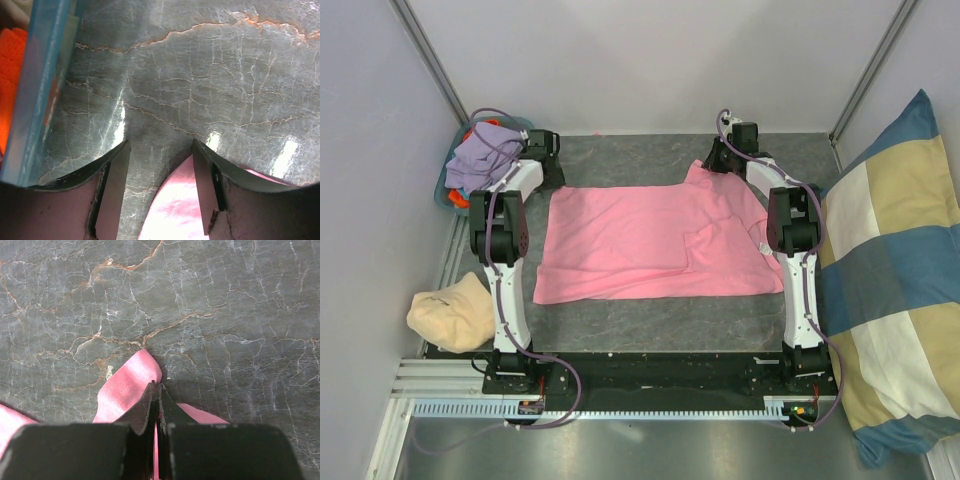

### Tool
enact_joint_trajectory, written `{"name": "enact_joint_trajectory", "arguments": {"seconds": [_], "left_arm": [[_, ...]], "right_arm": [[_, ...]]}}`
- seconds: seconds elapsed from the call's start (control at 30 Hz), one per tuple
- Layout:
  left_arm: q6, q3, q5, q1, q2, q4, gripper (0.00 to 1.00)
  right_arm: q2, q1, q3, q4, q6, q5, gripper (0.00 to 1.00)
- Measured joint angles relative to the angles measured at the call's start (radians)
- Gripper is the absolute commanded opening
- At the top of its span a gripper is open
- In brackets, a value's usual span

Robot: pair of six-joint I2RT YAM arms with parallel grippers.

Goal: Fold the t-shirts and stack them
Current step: Fold the tshirt

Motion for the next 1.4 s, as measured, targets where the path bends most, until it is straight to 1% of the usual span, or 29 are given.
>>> {"name": "enact_joint_trajectory", "arguments": {"seconds": [0.2, 0.4, 0.93, 1.4], "left_arm": [[0.029, -0.019, -0.071, -0.033, -0.007, 0.032, 0.63], [0.038, -0.021, -0.094, -0.048, -0.007, 0.035, 0.63], [0.047, -0.019, -0.084, -0.051, -0.009, 0.036, 0.62], [0.056, 0.008, -0.05, -0.103, -0.009, 0.005, 0.63]], "right_arm": [[0.0, 0.0, -0.002, 0.002, 0.0, -0.002, 0.0], [0.0, -0.001, -0.002, 0.003, 0.0, -0.005, 0.0], [0.0, -0.006, -0.008, 0.013, 0.0, -0.014, 0.0], [-0.002, -0.006, -0.011, 0.014, -0.003, -0.013, 0.0]]}}
